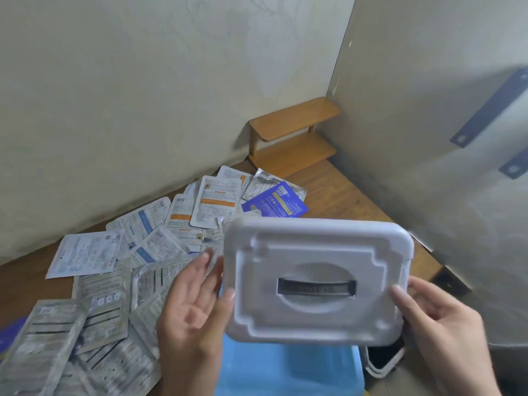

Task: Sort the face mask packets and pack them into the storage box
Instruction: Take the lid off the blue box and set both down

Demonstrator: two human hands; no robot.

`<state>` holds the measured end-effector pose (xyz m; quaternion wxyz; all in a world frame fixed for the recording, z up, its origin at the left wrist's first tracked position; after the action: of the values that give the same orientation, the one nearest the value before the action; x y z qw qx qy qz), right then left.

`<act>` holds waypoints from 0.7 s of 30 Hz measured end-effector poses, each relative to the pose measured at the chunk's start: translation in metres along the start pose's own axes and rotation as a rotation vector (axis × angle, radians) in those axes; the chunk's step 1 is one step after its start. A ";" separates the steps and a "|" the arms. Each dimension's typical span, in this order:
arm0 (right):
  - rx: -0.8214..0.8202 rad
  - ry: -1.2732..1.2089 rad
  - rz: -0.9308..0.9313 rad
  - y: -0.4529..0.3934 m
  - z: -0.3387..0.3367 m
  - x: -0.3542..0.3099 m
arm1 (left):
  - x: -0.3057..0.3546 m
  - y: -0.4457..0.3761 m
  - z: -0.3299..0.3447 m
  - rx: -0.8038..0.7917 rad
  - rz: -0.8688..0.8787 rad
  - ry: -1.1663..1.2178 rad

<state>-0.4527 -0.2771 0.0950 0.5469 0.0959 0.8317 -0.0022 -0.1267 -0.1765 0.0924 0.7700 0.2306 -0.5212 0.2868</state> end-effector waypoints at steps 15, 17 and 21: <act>0.359 -0.406 0.305 -0.208 0.039 0.127 | -0.183 -0.190 0.210 -0.540 -0.307 -1.039; 0.417 -0.375 0.314 -0.226 0.050 0.141 | -0.190 -0.198 0.206 -0.549 -0.272 -1.048; 0.343 -0.242 0.303 -0.241 0.078 0.146 | -0.181 -0.207 0.174 -0.633 -0.172 -1.175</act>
<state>-0.4764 -0.4992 -0.0933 0.6124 0.3098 0.7236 -0.0728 -0.1553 -0.4772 -0.0272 0.4089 0.1522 -0.8924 -0.1153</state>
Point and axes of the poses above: each hand's wrist, its own y-axis away from the middle knuckle, its own z-axis out of the palm, x = y × z, the point moved 9 cm from there along -y, towards the middle knuckle, and after that the axes turned 2 degrees about x, right-handed, at the moved point
